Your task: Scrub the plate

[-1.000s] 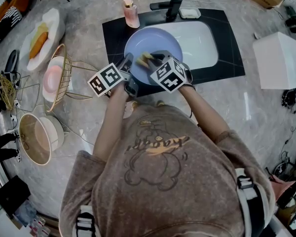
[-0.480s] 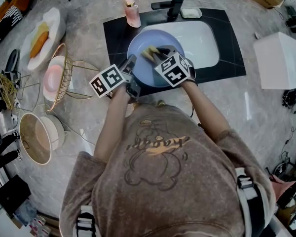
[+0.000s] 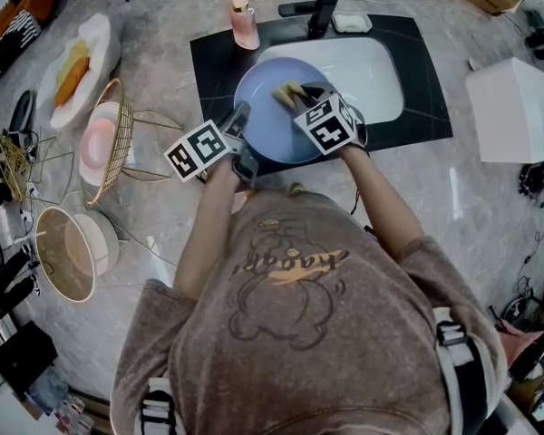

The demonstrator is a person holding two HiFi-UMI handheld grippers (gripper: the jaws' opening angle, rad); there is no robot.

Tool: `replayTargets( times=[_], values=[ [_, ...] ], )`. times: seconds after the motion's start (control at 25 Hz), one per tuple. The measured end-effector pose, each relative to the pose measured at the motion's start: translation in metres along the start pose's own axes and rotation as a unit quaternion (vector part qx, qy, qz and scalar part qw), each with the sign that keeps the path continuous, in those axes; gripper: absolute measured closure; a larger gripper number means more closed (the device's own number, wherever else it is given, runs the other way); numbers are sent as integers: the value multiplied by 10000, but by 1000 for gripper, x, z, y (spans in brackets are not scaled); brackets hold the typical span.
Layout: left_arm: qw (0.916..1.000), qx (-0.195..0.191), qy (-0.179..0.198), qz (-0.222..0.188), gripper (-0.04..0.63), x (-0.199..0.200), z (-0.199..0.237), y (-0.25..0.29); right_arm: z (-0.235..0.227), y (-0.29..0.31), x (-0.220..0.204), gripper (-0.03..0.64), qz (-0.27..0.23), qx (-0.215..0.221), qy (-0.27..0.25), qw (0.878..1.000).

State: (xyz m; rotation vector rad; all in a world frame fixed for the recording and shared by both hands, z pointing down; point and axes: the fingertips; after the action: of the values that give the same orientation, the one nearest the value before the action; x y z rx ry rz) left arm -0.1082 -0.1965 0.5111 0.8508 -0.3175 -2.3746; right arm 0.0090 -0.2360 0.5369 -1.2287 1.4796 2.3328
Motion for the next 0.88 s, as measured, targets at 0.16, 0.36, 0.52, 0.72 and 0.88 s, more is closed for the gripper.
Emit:
replayTargets(
  times=[0.16,0.36,0.52,0.72,0.88],
  values=[
    [10000,29,47,-76,523,6,2,-5,-10,-2,-8,565,68,-154,63,9998],
    [9998,78,80,-166,523,12,3,-8,-24,-6,-22,565,264,-444,130,9986],
    [9997,114,156,-171,523,11,6,-8,-27,-7,-28,565,313,-506,112,9982],
    [9993,183,280,-147,523,9,6,-10,-28,-12,-29,565,271,-540,83,9981],
    [9990,250,311,-192,523,10,10,-14,-27,-19,-27,565,129,-565,229,9981]
  ],
)
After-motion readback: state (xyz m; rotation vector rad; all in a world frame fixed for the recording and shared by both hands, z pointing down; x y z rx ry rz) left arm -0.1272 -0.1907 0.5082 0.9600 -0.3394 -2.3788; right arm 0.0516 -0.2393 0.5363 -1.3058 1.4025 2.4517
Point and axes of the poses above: the fingertips, and each gripper's own axes: y forward along the fingers, z to its left, x out of its top, and after that the axes turned 3 degrees about x, right-handed
